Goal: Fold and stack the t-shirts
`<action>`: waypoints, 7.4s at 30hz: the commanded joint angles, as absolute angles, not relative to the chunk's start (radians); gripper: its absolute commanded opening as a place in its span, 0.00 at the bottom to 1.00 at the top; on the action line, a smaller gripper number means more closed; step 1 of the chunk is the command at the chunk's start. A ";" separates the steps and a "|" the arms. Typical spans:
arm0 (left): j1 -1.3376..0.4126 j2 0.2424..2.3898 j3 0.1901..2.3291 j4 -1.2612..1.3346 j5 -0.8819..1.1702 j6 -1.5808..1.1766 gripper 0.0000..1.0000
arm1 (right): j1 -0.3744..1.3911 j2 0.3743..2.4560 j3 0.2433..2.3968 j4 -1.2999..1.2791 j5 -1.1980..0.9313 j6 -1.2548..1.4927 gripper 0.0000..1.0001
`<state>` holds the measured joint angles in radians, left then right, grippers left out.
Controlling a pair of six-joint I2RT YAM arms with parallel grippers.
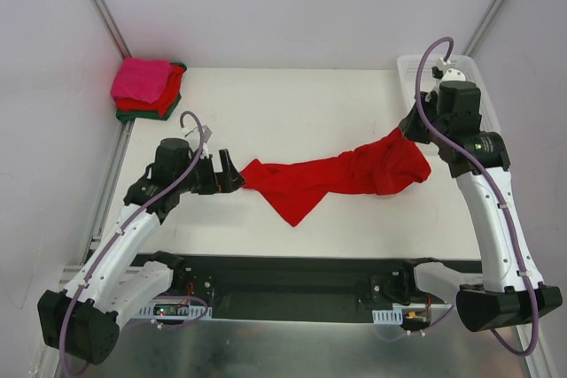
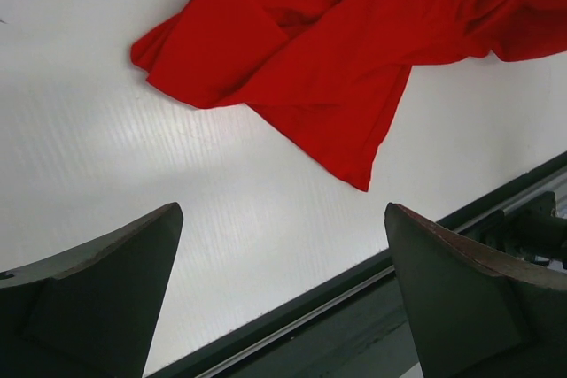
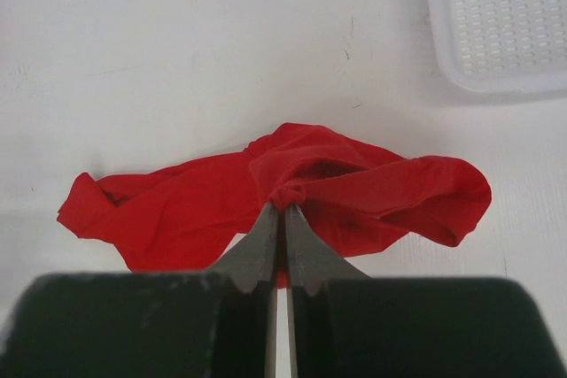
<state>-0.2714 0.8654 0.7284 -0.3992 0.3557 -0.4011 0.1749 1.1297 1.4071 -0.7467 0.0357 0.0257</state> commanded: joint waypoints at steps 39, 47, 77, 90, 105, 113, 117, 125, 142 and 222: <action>-0.494 1.641 0.979 0.064 -0.055 -0.314 0.77 | 0.187 1.039 1.282 -0.721 -0.038 0.041 0.01; -0.494 1.670 0.969 0.038 -0.061 -0.325 0.72 | 0.187 1.048 1.278 -0.713 -0.046 0.044 0.01; -0.494 1.635 0.936 -0.020 -0.052 -0.324 0.15 | 0.187 1.066 1.269 -0.706 -0.055 0.048 0.01; -0.489 1.310 1.018 -0.286 -0.161 -0.252 0.03 | 0.187 1.055 1.290 -0.736 0.073 0.008 0.01; -0.457 1.386 1.000 -0.373 -0.137 -0.302 0.17 | 0.187 1.057 1.266 -0.726 0.057 0.015 0.02; -0.465 1.586 1.006 -0.301 -0.081 -0.347 0.56 | 0.187 1.054 1.267 -0.736 0.049 0.011 0.01; -0.465 1.585 1.019 -0.299 -0.092 -0.341 0.62 | 0.187 1.054 1.262 -0.736 0.048 0.009 0.01; -0.463 1.565 1.012 -0.299 -0.103 -0.330 0.48 | 0.187 1.065 1.262 -0.729 0.032 0.014 0.01; -0.465 1.496 1.023 -0.342 -0.153 -0.293 0.69 | 0.187 1.081 1.264 -0.721 0.017 0.017 0.02; -0.117 1.157 1.345 -0.761 -0.333 -0.115 0.00 | 0.192 1.032 1.275 -0.822 0.348 0.057 0.01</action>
